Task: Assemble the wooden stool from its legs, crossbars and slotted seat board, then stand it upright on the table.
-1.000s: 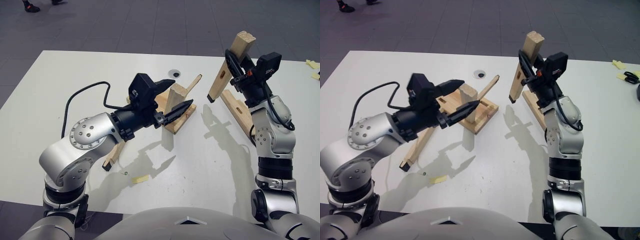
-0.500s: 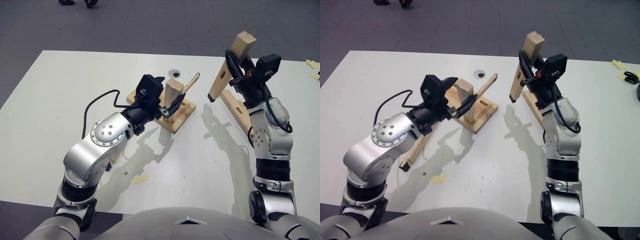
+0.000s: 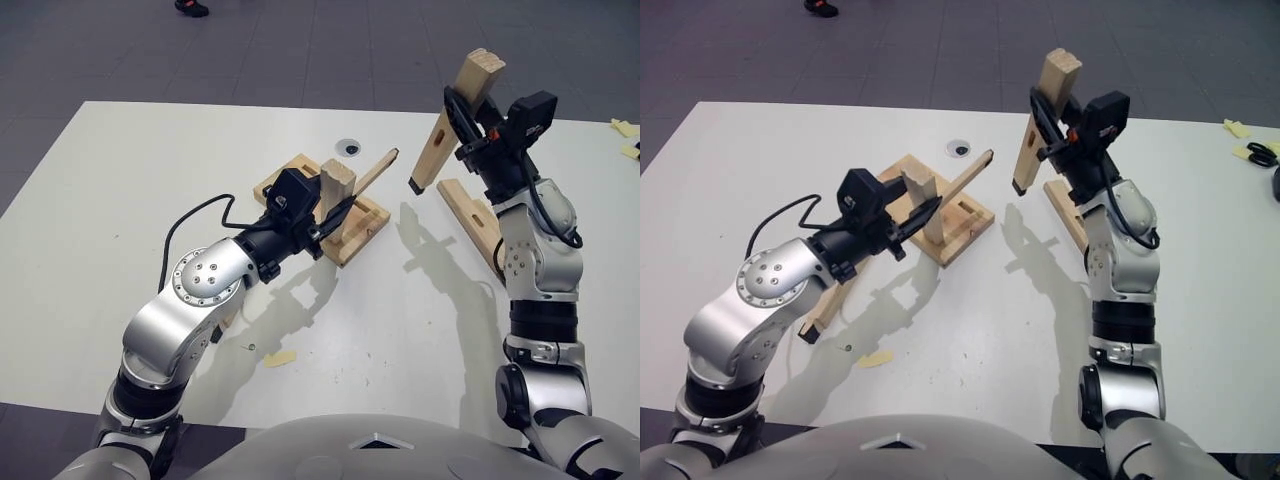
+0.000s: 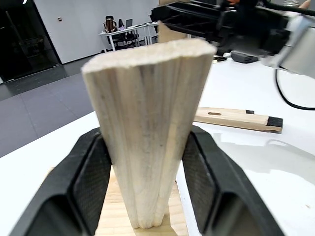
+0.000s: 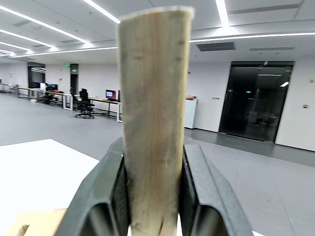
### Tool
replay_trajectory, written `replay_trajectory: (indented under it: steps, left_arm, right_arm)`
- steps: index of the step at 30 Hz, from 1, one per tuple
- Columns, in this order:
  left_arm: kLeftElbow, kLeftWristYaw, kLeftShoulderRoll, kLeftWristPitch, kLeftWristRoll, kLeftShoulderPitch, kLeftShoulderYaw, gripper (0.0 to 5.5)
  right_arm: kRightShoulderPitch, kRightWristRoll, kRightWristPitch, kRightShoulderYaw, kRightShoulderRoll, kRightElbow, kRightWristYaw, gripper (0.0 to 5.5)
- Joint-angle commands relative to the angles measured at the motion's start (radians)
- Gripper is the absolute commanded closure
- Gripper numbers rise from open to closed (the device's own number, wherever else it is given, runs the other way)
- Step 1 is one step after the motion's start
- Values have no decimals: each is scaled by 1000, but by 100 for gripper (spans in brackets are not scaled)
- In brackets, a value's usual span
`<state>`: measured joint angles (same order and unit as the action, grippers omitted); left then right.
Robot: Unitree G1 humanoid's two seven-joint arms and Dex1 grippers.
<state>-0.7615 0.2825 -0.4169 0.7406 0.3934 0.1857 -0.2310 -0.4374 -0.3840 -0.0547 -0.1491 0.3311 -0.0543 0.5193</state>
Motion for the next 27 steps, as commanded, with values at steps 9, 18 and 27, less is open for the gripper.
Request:
replay_trajectory:
  steps: [9, 18, 27]
  left_arm:
    - [4, 106, -10, -75, 51, -104, 14, 346]
    - [-22, 92, 5, -73, 53, -147, 5, 346]
    - [-17, 84, -3, -101, -2, -182, -27, 346]
  right_arm:
    - [-31, 13, 56, 56, -55, -102, 92, 447]
    - [30, 12, 46, 72, -49, -34, 102, 447]
    - [70, 1, 19, 6, 15, 16, 84, 447]
